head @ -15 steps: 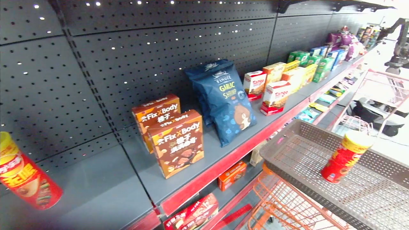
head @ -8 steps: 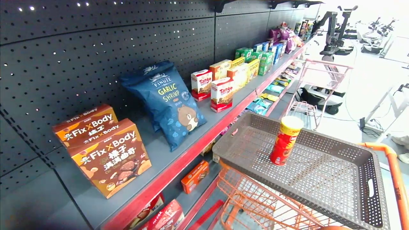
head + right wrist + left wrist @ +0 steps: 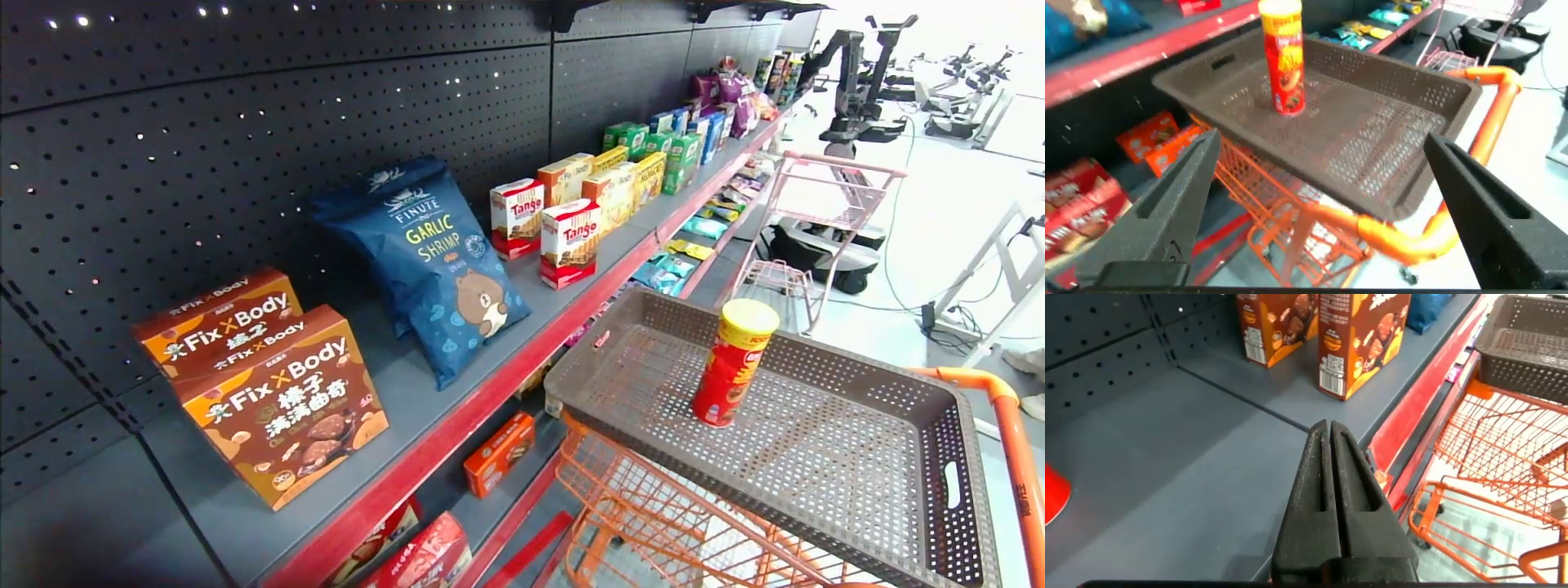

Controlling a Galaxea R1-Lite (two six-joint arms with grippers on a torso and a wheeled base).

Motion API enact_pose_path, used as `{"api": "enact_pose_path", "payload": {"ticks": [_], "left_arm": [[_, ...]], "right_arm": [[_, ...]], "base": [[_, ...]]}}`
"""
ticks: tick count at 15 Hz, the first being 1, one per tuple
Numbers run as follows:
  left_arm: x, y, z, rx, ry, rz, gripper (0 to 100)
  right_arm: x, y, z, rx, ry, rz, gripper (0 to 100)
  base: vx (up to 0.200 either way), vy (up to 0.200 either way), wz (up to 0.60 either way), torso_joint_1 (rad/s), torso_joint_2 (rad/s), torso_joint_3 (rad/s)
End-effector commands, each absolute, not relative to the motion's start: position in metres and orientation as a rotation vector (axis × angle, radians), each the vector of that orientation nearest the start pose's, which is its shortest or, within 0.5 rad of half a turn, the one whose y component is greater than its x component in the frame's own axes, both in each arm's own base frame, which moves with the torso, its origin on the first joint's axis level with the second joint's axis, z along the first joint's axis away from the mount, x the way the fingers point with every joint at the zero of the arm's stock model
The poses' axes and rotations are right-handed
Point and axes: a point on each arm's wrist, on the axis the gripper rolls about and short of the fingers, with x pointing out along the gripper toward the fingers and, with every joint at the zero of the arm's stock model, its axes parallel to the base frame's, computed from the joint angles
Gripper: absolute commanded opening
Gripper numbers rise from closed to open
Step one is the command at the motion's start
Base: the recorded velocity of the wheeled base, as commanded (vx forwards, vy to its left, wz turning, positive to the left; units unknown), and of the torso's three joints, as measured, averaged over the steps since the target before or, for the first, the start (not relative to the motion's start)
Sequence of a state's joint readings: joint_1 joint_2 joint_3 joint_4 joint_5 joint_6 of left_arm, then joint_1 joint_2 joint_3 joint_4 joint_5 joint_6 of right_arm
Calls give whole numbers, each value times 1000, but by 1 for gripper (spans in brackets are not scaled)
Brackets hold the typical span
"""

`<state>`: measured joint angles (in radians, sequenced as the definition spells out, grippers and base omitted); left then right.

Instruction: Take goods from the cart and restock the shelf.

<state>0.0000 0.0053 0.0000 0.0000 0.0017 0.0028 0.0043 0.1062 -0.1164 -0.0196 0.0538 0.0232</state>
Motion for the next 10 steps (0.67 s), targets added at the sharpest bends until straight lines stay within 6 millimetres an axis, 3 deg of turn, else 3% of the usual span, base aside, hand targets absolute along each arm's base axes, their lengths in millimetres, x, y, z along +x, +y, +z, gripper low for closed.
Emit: {"api": "enact_pose_path", "payload": {"ticks": [1,5,6,9,10], "left_arm": [[-22,0,76,3,6,2,0],[-22,0,76,3,6,2,0],[-22,0,76,3,6,2,0],[-22,0,76,3,6,2,0],[-22,0,76,3,6,2,0]], "right_arm": [[8,1,163,101,63,55,100],[72,-9,173,42,266,-171,100],[78,-10,173,40,263,-175,100],[121,-15,169,85,319,-167,100],[144,-19,166,91,319,-171,100]], "base": [[0,0,0,0,0,0],[0,0,0,0,0,0],[0,0,0,0,0,0],[0,0,0,0,0,0],[0,0,0,0,0,0]]}}
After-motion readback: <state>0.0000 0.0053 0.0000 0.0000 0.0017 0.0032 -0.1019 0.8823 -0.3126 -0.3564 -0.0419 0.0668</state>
